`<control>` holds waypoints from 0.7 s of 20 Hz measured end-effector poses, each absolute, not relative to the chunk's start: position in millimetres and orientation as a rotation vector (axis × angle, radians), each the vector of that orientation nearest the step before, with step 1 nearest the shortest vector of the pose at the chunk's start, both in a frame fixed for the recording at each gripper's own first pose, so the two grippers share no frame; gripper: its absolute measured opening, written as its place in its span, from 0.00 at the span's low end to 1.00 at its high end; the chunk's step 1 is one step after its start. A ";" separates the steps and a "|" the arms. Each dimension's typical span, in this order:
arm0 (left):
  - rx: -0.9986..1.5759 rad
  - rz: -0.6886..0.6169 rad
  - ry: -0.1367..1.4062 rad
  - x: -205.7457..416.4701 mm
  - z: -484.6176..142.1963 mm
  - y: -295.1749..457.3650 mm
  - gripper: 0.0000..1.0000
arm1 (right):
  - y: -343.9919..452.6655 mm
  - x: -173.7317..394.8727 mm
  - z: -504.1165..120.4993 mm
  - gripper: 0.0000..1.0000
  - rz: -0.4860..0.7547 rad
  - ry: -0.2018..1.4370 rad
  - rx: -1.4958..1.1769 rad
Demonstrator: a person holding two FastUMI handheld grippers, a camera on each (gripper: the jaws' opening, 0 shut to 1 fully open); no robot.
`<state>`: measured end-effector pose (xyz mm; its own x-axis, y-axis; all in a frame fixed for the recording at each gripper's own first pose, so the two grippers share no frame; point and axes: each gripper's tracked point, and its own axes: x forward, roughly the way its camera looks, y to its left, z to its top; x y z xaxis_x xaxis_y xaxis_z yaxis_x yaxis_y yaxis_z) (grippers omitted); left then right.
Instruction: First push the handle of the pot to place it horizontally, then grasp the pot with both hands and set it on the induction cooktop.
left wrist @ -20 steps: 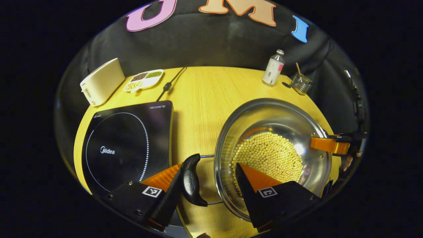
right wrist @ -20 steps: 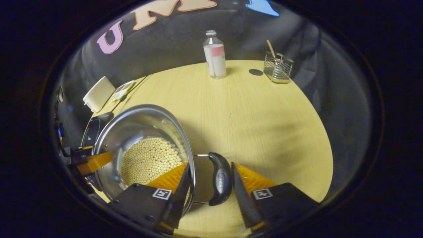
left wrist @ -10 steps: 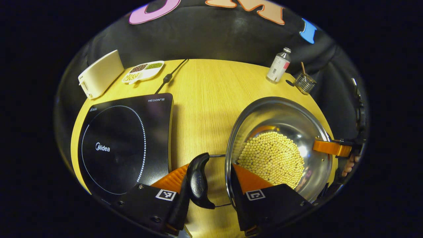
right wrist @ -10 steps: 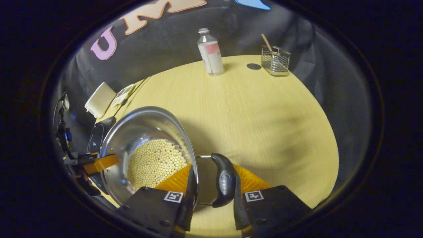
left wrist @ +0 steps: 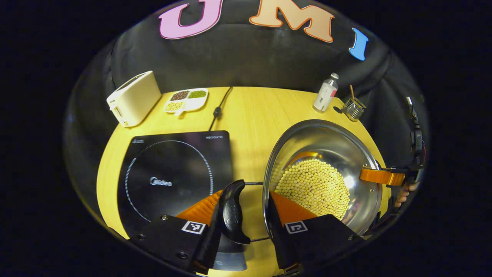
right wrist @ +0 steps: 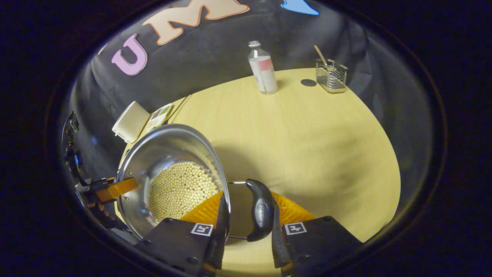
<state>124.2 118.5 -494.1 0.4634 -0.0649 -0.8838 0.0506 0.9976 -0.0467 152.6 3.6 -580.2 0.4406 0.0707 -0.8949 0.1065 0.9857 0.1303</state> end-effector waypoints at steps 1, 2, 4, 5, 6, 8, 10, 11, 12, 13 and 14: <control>-0.012 -0.065 1.081 123.3 -489.0 127.1 0.60 | 13.9 153.4 -578.2 0.48 -0.012 1.111 0.179; -0.016 -0.057 1.077 122.8 -485.5 136.1 0.60 | 24.2 156.1 -577.0 0.47 -0.003 1.107 0.177; -0.021 -0.050 1.066 122.2 -480.0 155.1 0.63 | 43.9 158.0 -574.0 0.47 0.008 1.099 0.174; -0.023 -0.051 1.062 121.6 -478.0 164.3 0.63 | 53.1 159.1 -573.1 0.47 0.008 1.097 0.171; -0.027 -0.055 1.062 122.1 -477.9 173.6 0.60 | 62.8 159.4 -572.8 0.47 0.006 1.096 0.165; -0.036 -0.066 1.058 123.1 -477.4 193.9 0.61 | 83.6 160.6 -573.8 0.46 -0.005 1.098 0.157; -0.040 -0.089 1.052 126.8 -478.2 218.2 0.61 | 108.8 159.0 -574.6 0.47 -0.029 1.100 0.154; -0.046 -0.100 1.058 126.2 -480.3 231.8 0.60 | 122.9 157.2 -575.3 0.52 -0.043 1.104 0.147; -0.056 -0.109 1.066 128.1 -482.8 244.8 0.60 | 136.7 156.8 -576.0 0.52 -0.055 1.106 0.136; -0.062 -0.120 1.068 128.5 -484.5 257.8 0.60 | 150.8 154.7 -577.4 0.52 -0.067 1.107 0.131; -0.060 -0.133 1.067 131.5 -487.1 270.8 0.60 | 164.4 154.7 -580.3 0.52 -0.080 1.110 0.134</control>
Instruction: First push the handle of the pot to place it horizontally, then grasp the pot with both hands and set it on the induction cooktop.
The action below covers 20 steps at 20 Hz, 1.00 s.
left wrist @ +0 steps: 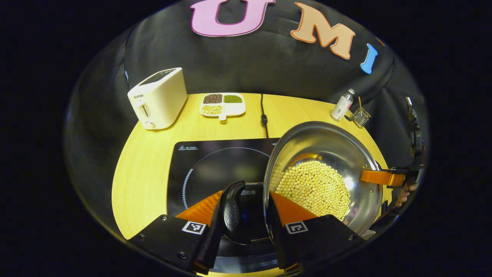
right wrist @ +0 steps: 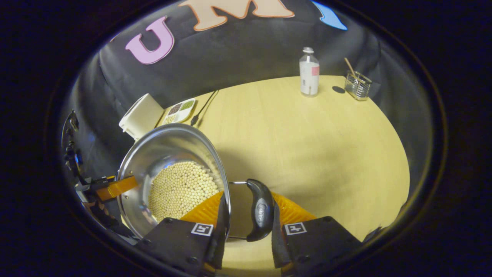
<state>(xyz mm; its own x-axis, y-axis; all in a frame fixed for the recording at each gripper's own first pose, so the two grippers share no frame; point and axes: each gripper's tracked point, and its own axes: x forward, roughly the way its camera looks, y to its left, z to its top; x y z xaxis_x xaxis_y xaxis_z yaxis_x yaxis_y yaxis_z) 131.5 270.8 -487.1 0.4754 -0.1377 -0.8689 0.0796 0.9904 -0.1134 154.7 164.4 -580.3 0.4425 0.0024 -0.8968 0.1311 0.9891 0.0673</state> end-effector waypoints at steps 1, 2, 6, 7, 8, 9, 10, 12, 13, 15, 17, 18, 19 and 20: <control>-0.056 -0.145 1.065 133.4 -489.9 285.3 0.60 | 179.0 154.8 -584.3 0.52 -0.091 1.115 0.136; -0.057 -0.155 1.064 136.7 -493.5 298.6 0.60 | 191.9 156.0 -588.2 0.52 -0.100 1.116 0.130; -0.068 -0.186 1.039 153.3 -501.3 335.1 0.60 | 235.1 170.7 -593.1 0.52 -0.130 1.108 0.102; -0.063 -0.190 1.027 155.6 -501.1 344.3 0.61 | 243.5 169.8 -596.3 0.52 -0.139 1.123 0.106; -0.058 -0.198 1.007 162.3 -501.4 350.0 0.60 | 250.0 172.3 -597.9 0.52 -0.151 1.123 0.113; -0.051 -0.204 1.001 164.9 -504.2 354.3 0.60 | 254.8 174.1 -598.8 0.52 -0.160 1.125 0.113; -0.049 -0.208 0.992 167.9 -504.8 359.0 0.60 | 259.6 174.8 -599.4 0.52 -0.165 1.130 0.108; -0.061 -0.204 0.980 168.1 -504.5 366.0 0.60 | 266.7 177.4 -599.0 0.52 -0.170 1.129 0.103; -0.067 -0.200 0.970 168.4 -504.5 368.9 0.60 | 269.3 178.1 -598.7 0.52 -0.171 1.128 0.101; -0.069 -0.197 0.955 168.9 -505.0 372.3 0.60 | 272.9 178.3 -599.7 0.52 -0.168 1.132 0.090; -0.075 -0.191 0.942 169.0 -505.0 373.7 0.60 | 273.0 176.8 -605.2 0.52 -0.165 1.144 0.074; -0.087 -0.186 0.935 169.2 -504.5 373.4 0.61 | 273.2 178.9 -603.2 0.48 -0.162 1.123 0.064; -0.101 -0.182 0.923 169.9 -504.7 372.5 0.61 | 274.0 179.1 -604.9 0.53 -0.159 1.123 0.056; -0.115 -0.177 0.917 169.3 -504.9 372.8 0.61 | 273.6 179.4 -604.9 0.53 -0.157 1.121 0.059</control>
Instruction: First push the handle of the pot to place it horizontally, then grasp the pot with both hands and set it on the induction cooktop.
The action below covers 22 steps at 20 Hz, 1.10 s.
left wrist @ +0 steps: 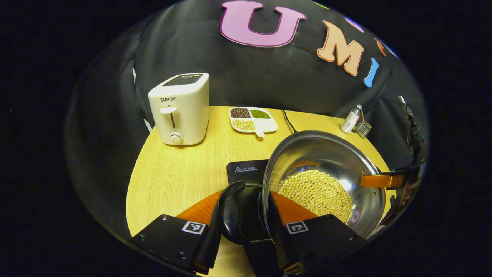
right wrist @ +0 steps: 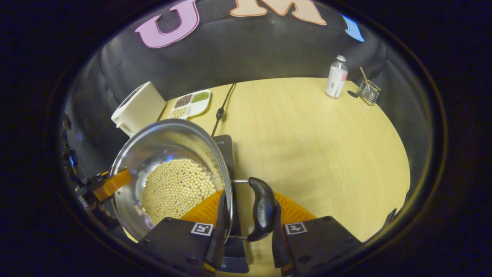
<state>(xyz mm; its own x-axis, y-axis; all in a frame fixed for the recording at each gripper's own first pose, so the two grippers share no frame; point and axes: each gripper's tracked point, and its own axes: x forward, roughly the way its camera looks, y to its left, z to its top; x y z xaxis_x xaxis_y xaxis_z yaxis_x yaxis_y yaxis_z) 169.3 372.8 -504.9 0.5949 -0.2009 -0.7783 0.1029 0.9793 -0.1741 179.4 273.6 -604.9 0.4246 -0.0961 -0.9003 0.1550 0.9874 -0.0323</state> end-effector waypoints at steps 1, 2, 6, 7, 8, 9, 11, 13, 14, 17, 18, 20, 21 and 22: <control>-0.125 -0.174 0.916 168.3 -506.6 373.3 0.63 | 272.9 178.9 -606.7 0.48 -0.156 1.126 0.062; -0.142 -0.167 0.917 167.7 -508.8 372.2 0.63 | 272.8 182.0 -609.1 0.53 -0.150 1.119 0.059; -0.168 -0.106 0.958 158.3 -518.7 371.3 0.69 | 271.4 182.4 -604.5 0.60 -0.147 1.086 0.038; -0.118 -0.092 0.932 162.6 -513.7 378.0 0.70 | 270.7 180.4 -603.0 0.60 -0.147 1.080 0.028; -0.082 -0.096 0.917 162.4 -509.6 376.4 0.76 | 268.2 181.0 -602.9 0.63 -0.148 1.072 0.009; -0.046 -0.095 0.913 161.9 -505.1 378.5 0.75 | 266.0 180.1 -603.3 0.60 -0.144 1.070 -0.001; 0.021 -0.069 0.885 167.9 -492.9 386.2 0.83 | 265.3 179.5 -603.7 0.72 -0.127 1.078 0.001; 0.084 -0.032 0.840 175.9 -476.9 393.0 0.93 | 261.5 185.1 -595.7 0.80 -0.118 1.052 0.017; 0.119 -0.010 0.820 178.0 -469.0 395.5 0.94 | 261.1 190.3 -588.7 0.86 -0.106 1.033 0.035; 0.205 0.004 0.758 181.5 -434.9 383.1 0.98 | 250.7 197.4 -570.0 1.00 -0.073 0.984 0.083; 0.221 0.002 0.735 182.6 -422.9 373.3 0.98 | 245.3 199.6 -562.5 1.00 -0.067 0.970 0.104; 0.247 -0.006 0.698 182.0 -400.9 353.2 0.98 | 227.2 206.5 -542.2 0.99 -0.069 0.922 0.127; 0.259 -0.009 0.684 181.5 -391.2 341.4 0.98 | 217.6 207.7 -535.0 0.99 -0.070 0.906 0.132; 0.266 -0.009 0.669 180.7 -381.3 330.8 0.98 | 208.0 207.6 -527.5 0.99 -0.064 0.896 0.136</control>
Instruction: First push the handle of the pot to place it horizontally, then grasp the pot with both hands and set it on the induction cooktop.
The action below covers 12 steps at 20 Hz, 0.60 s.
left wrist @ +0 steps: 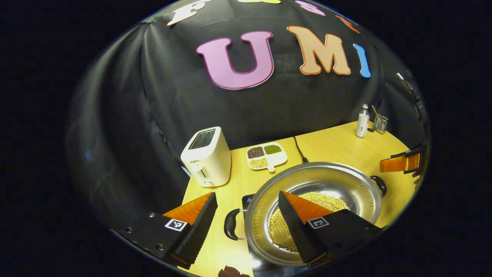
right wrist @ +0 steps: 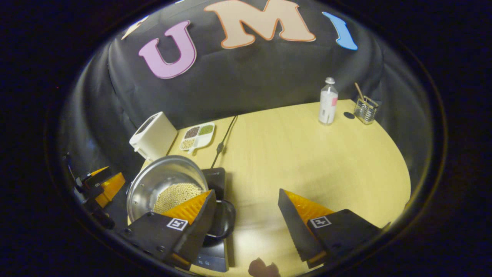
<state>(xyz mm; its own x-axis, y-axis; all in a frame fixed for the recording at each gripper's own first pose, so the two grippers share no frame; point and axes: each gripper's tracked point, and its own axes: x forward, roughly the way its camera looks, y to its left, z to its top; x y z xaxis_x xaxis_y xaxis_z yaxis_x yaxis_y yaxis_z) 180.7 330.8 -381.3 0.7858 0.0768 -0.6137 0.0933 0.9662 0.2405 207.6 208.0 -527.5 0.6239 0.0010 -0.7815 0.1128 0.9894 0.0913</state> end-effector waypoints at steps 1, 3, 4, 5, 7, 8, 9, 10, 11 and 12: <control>0.268 -0.011 0.646 179.8 -369.5 318.2 0.97 | 199.6 206.3 -519.6 0.99 -0.058 0.878 0.142; 0.258 -0.007 0.617 177.7 -351.1 295.5 0.97 | 177.6 204.8 -502.8 0.98 -0.055 0.847 0.135; 0.244 -0.004 0.607 175.6 -341.7 282.6 0.99 | 165.7 205.1 -493.9 0.98 -0.056 0.826 0.124; 0.225 0.000 0.601 171.6 -332.8 271.2 0.97 | 156.1 203.8 -484.2 0.98 -0.052 0.802 0.114; 0.192 0.018 0.575 167.2 -314.3 251.3 0.97 | 141.0 203.5 -467.1 0.98 -0.036 0.753 0.102; 0.172 0.028 0.555 165.4 -303.3 241.4 0.97 | 133.8 202.7 -456.6 0.98 -0.028 0.729 0.095; 0.147 0.028 0.537 162.1 -293.5 230.0 0.97 | 125.0 200.7 -446.0 0.98 -0.024 0.704 0.083; 0.129 0.023 0.530 158.9 -284.5 218.5 0.96 | 116.1 195.3 -428.8 0.98 -0.027 0.685 0.072; 0.127 0.023 0.516 155.5 -275.0 210.8 0.96 | 109.5 191.7 -415.4 0.98 -0.030 0.662 0.070; 0.128 0.024 0.492 156.0 -262.1 205.0 0.97 | 106.0 190.2 -399.0 0.93 -0.029 0.636 0.073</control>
<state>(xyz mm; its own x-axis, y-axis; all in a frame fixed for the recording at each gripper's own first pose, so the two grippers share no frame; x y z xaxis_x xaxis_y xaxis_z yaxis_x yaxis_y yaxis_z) 156.0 205.0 -262.1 0.8811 0.0540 -0.4699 0.0074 0.9918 0.1279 190.2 106.0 -399.0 0.8043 -0.0045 -0.5943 0.0496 0.9970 0.0596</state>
